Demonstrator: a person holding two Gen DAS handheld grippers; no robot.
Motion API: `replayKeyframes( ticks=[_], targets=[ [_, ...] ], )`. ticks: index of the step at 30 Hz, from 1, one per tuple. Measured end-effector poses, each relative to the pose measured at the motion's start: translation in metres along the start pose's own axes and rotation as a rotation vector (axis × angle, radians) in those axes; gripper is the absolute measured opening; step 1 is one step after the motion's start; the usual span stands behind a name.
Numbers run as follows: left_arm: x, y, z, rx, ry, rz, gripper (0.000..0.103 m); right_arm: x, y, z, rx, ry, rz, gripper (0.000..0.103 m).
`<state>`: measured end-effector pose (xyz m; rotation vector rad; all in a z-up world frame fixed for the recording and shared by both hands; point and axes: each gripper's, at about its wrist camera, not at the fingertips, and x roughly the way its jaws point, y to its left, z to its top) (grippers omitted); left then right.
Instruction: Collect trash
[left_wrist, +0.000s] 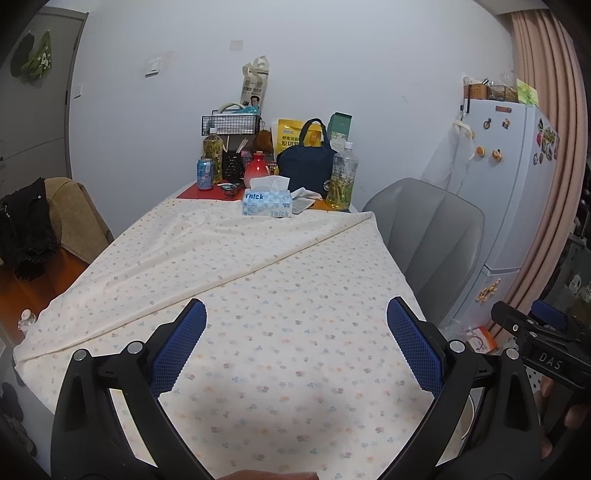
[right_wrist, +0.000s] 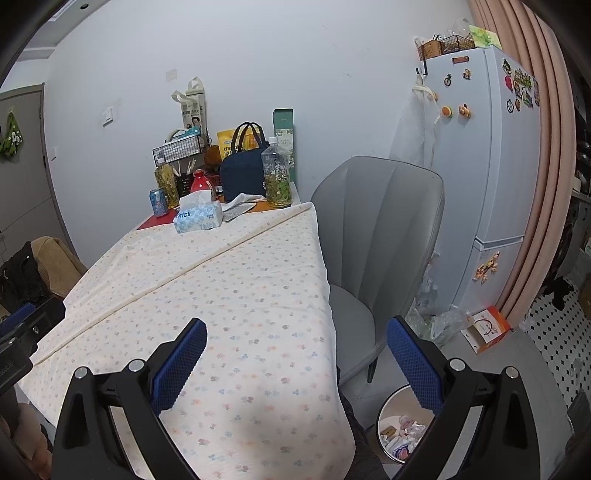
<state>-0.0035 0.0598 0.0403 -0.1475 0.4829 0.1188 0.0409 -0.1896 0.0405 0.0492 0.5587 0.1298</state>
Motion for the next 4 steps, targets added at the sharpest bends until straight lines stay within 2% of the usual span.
replayKeyframes(
  ticks=[4],
  targets=[
    [0.0048,0.0009,-0.0003,0.003,0.017,0.008,0.097,0.0068,-0.0012,-0.001,0.013,0.009,0.009,0.096]
  ],
)
